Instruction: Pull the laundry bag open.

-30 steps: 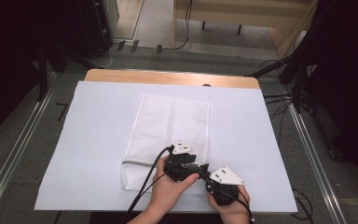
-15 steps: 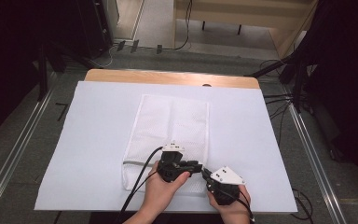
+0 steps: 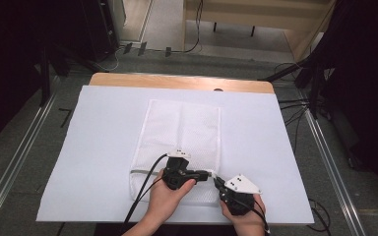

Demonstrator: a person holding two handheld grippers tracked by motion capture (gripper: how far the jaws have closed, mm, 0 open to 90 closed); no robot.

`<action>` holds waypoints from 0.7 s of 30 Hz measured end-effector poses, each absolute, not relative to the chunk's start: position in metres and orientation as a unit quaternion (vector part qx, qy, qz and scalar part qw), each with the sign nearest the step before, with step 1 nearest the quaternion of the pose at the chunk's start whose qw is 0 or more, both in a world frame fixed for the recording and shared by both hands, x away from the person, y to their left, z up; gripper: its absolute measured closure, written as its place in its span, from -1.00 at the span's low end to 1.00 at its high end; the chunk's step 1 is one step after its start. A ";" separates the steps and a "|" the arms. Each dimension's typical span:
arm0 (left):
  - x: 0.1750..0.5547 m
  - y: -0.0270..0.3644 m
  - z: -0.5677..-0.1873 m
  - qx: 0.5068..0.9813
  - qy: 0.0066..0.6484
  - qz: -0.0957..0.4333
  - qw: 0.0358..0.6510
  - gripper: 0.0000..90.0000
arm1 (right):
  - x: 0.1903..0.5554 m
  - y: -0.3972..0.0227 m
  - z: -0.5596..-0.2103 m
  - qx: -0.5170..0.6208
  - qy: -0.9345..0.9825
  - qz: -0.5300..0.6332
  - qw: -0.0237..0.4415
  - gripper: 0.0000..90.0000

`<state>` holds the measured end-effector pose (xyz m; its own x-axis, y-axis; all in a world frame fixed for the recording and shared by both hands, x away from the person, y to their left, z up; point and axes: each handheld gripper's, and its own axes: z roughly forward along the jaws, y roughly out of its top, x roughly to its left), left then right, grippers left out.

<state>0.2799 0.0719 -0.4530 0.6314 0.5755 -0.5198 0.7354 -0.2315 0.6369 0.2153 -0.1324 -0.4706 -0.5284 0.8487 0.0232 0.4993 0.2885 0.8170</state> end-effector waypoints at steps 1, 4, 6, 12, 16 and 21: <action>0.280 0.071 -0.454 0.783 0.419 -0.087 0.452 0.85 | 0.215 -0.133 -0.470 0.436 0.773 0.408 0.214 0.97; 0.279 0.068 -0.456 0.786 0.418 -0.085 0.447 0.81 | 0.215 -0.133 -0.470 0.435 0.773 0.411 0.212 0.97; 0.278 0.068 -0.456 0.788 0.414 -0.090 0.446 0.85 | 0.215 -0.132 -0.470 0.434 0.773 0.410 0.212 0.97; 0.279 0.069 -0.457 0.793 0.407 -0.086 0.445 0.91 | 0.215 -0.134 -0.469 0.437 0.773 0.412 0.206 0.97; 0.279 0.071 -0.457 0.798 0.405 -0.075 0.441 0.93 | 0.216 -0.133 -0.468 0.439 0.773 0.404 0.217 0.97; 0.281 0.082 -0.457 0.793 0.412 -0.069 0.443 0.93 | 0.217 -0.141 -0.466 0.449 0.765 0.409 0.214 0.97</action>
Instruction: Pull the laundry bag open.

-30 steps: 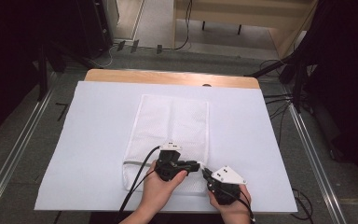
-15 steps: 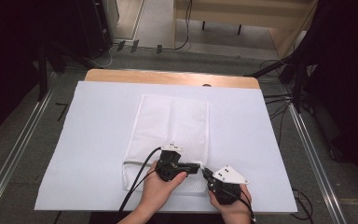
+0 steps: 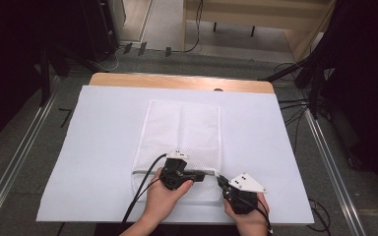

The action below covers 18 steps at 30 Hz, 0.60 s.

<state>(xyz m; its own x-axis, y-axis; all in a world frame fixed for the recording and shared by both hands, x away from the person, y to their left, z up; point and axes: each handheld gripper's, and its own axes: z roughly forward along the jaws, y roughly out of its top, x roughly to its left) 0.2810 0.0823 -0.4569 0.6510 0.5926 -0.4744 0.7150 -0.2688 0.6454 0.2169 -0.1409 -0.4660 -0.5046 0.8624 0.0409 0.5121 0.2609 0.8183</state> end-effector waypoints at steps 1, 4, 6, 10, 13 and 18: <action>0.281 0.085 -0.457 0.793 0.413 -0.068 0.443 0.93 | 0.217 -0.142 -0.466 0.450 0.764 0.409 0.215 0.97; 0.281 0.096 -0.458 0.789 0.416 -0.070 0.448 0.93 | 0.217 -0.143 -0.466 0.452 0.763 0.411 0.214 0.97; 0.280 0.103 -0.458 0.786 0.420 -0.064 0.450 0.93 | 0.218 -0.143 -0.466 0.452 0.762 0.410 0.216 0.97; 0.278 0.118 -0.460 0.785 0.425 -0.054 0.447 0.94 | 0.218 -0.144 -0.465 0.454 0.762 0.407 0.217 0.97; 0.277 0.131 -0.461 0.784 0.429 -0.047 0.446 0.94 | 0.219 -0.144 -0.466 0.456 0.762 0.407 0.217 0.97; 0.274 0.151 -0.462 0.782 0.436 -0.036 0.443 0.94 | 0.219 -0.144 -0.466 0.455 0.763 0.403 0.219 0.97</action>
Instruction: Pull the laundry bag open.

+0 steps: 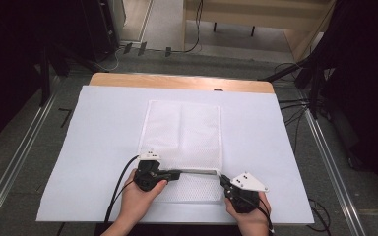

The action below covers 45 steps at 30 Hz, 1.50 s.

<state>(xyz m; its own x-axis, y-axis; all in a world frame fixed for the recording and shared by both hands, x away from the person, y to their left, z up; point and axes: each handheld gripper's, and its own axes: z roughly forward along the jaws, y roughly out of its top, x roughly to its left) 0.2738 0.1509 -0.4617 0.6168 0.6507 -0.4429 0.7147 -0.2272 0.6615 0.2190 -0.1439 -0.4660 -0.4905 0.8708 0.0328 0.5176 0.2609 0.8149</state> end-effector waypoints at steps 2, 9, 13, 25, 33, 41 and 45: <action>0.273 0.160 -0.462 0.781 0.440 -0.027 0.441 0.94 | 0.219 -0.144 -0.466 0.456 0.763 0.402 0.222 0.97; 0.271 0.192 -0.462 0.769 0.465 -0.012 0.439 0.94 | 0.221 -0.149 -0.467 0.463 0.758 0.401 0.224 0.97; 0.269 0.208 -0.462 0.764 0.475 -0.004 0.437 0.94 | 0.222 -0.149 -0.467 0.463 0.759 0.399 0.224 0.97; 0.261 0.248 -0.458 0.756 0.489 0.015 0.434 0.94 | 0.222 -0.151 -0.466 0.470 0.753 0.400 0.229 0.98; 0.255 0.271 -0.457 0.757 0.493 0.021 0.429 0.94 | 0.221 -0.153 -0.464 0.466 0.750 0.405 0.237 0.98; 0.247 0.283 -0.454 0.744 0.478 0.071 0.462 0.28 | 0.217 -0.151 -0.462 0.460 0.749 0.409 0.242 0.98; 0.240 0.293 -0.450 0.723 0.485 0.114 0.479 -0.46 | 0.219 -0.157 -0.465 0.469 0.746 0.414 0.229 0.97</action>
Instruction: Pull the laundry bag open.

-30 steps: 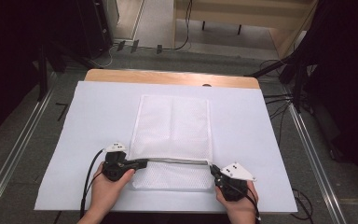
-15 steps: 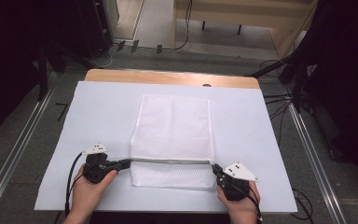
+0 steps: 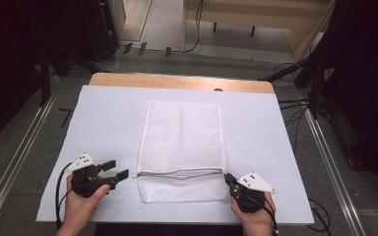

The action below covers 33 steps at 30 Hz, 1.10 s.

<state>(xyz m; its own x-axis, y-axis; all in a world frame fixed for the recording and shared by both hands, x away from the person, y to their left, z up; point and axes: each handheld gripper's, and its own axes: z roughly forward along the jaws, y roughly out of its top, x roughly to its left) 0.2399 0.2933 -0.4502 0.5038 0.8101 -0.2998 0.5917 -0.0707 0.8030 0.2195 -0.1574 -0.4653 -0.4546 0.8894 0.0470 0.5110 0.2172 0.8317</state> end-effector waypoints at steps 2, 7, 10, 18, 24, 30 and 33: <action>0.237 0.296 -0.447 0.714 0.489 0.130 0.484 -0.73 | 0.219 -0.157 -0.465 0.469 0.745 0.417 0.227 0.97; 0.233 0.307 -0.441 0.701 0.478 0.138 0.511 -1.00 | 0.217 -0.156 -0.463 0.462 0.747 0.425 0.218 0.94; 0.232 0.314 -0.439 0.692 0.481 0.141 0.519 -1.00 | 0.218 -0.158 -0.465 0.460 0.751 0.429 0.200 0.62; 0.230 0.327 -0.436 0.683 0.491 0.169 0.513 -1.00 | 0.220 -0.170 -0.454 0.491 0.729 0.421 0.224 -0.71; 0.230 0.331 -0.436 0.686 0.487 0.179 0.510 -1.00 | 0.224 -0.198 -0.450 0.503 0.708 0.436 0.235 -0.86; 0.232 0.340 -0.439 0.684 0.487 0.185 0.510 -1.00 | 0.229 -0.227 -0.452 0.525 0.688 0.437 0.245 -0.93; 0.231 0.344 -0.438 0.682 0.482 0.189 0.516 -1.00 | 0.231 -0.241 -0.452 0.533 0.679 0.440 0.248 -0.96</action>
<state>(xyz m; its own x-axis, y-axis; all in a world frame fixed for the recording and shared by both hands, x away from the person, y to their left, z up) 0.2314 0.3442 -0.4383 0.4646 0.8524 -0.2400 0.4628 -0.0027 0.8865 0.2315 -0.2413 -0.4518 -0.3096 0.9416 0.1321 0.5060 0.0456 0.8613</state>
